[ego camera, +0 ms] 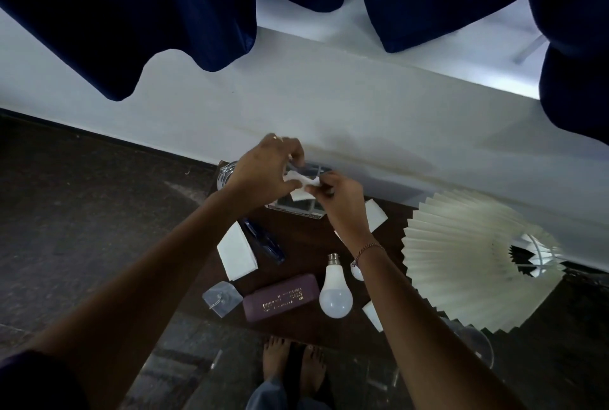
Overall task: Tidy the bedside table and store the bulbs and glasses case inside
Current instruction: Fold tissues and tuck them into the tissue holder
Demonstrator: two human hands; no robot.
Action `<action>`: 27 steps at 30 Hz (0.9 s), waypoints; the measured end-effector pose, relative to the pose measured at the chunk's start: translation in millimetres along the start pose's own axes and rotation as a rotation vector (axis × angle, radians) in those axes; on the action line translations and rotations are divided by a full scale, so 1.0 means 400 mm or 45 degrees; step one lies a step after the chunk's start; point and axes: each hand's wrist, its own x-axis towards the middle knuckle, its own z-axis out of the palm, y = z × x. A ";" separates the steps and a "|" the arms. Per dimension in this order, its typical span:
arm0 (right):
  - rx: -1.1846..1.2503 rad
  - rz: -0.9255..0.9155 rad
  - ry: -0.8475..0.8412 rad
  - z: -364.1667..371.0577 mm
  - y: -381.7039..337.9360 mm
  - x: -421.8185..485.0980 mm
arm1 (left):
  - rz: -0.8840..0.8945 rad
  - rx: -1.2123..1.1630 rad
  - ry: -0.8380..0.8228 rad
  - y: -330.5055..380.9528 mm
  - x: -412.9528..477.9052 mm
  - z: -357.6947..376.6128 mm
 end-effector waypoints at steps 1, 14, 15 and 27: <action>0.008 0.013 0.015 -0.002 -0.003 0.009 | -0.015 -0.074 0.023 -0.008 0.003 0.000; 0.117 0.140 0.106 0.016 -0.011 0.085 | -0.272 -0.132 0.029 -0.035 0.071 0.068; 0.111 0.147 0.101 0.019 -0.008 0.088 | -0.274 -0.111 0.038 -0.037 0.077 0.071; 0.091 0.215 0.182 0.018 0.009 0.122 | -0.184 0.110 0.045 -0.015 0.137 0.064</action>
